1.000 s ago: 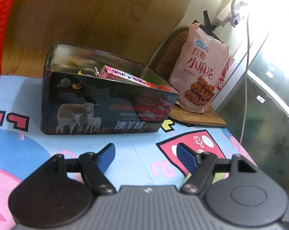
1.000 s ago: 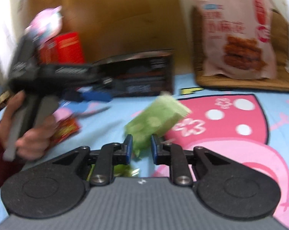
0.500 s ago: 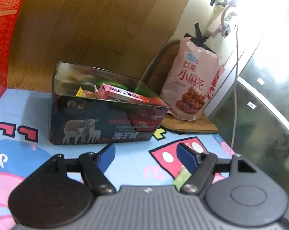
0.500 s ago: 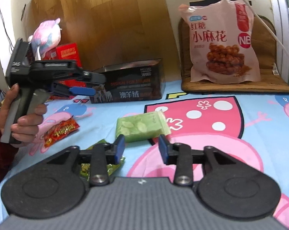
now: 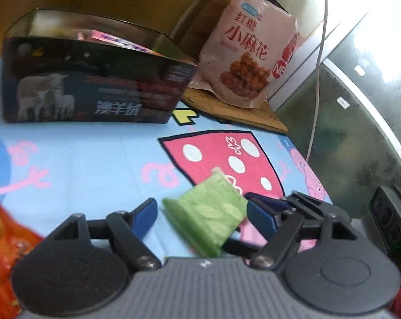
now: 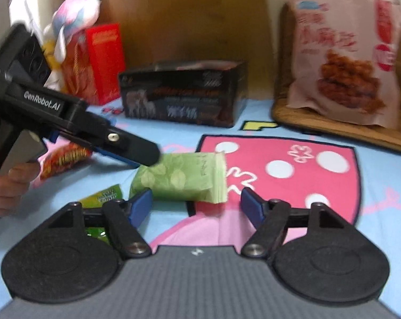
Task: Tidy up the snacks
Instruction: 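Grasp the light green leaf-pattern packet with the left tool, then carry the green packet over the tin box and release it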
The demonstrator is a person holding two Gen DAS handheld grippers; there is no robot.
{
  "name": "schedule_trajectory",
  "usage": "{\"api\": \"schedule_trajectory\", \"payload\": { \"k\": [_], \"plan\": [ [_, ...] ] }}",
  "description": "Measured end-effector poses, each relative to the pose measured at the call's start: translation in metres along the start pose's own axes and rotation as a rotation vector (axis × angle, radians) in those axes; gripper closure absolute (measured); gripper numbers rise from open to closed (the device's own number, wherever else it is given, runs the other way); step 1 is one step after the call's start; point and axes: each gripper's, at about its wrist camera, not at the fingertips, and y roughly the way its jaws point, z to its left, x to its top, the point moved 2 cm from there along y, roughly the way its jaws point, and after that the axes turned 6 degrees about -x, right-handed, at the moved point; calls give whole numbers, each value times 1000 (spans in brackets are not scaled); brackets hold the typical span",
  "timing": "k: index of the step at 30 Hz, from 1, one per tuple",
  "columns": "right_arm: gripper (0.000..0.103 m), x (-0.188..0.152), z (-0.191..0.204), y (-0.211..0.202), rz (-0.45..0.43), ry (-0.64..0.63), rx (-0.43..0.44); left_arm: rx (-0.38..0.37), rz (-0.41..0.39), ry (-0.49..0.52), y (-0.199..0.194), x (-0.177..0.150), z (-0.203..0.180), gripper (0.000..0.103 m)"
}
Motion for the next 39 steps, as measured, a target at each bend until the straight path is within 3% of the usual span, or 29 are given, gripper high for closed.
{"api": "schedule_trajectory", "payload": {
  "k": [1, 2, 4, 7, 11, 15, 20, 24, 27, 31, 33, 36, 39],
  "plan": [
    [39, 1, 2, 2, -6, -10, 16, -3, 16, 0, 4, 0, -2, 47],
    [65, 3, 7, 3, -5, -20, 47, 12, 16, 6, 5, 0, -4, 48],
    [69, 8, 16, 4, -7, -32, 47, 61, -7, 35, -2, 2, -7, 48],
    [73, 19, 30, 2, -71, -66, 35, 73, -74, 33, -24, 17, -6, 50],
    [73, 56, 36, 2, -195, -51, 73, 87, -185, 56, -59, 51, -2, 50],
    [73, 97, 42, 23, -256, -70, 104, 154, -262, 61, -79, 86, 9, 49],
    [73, 134, 45, 67, -249, -59, 138, 237, -296, 32, -80, 116, 36, 46],
    [69, 143, 49, 95, -197, -60, 119, 311, -267, 16, -71, 122, 56, 42],
    [60, 138, 48, 97, -187, -53, 82, 337, -256, 12, -70, 114, 62, 41],
    [58, 130, 41, 68, -214, -8, 102, 288, -292, 2, -93, 90, 61, 41],
    [56, 119, 37, 51, -205, 34, 144, 291, -311, 9, -108, 75, 55, 36],
    [56, 96, 42, 38, -122, 80, 259, 282, -328, -24, -132, 42, 55, 36],
    [56, 78, 49, 42, -11, 135, 321, 286, -319, -104, -149, 6, 64, 36]
  ]
}}
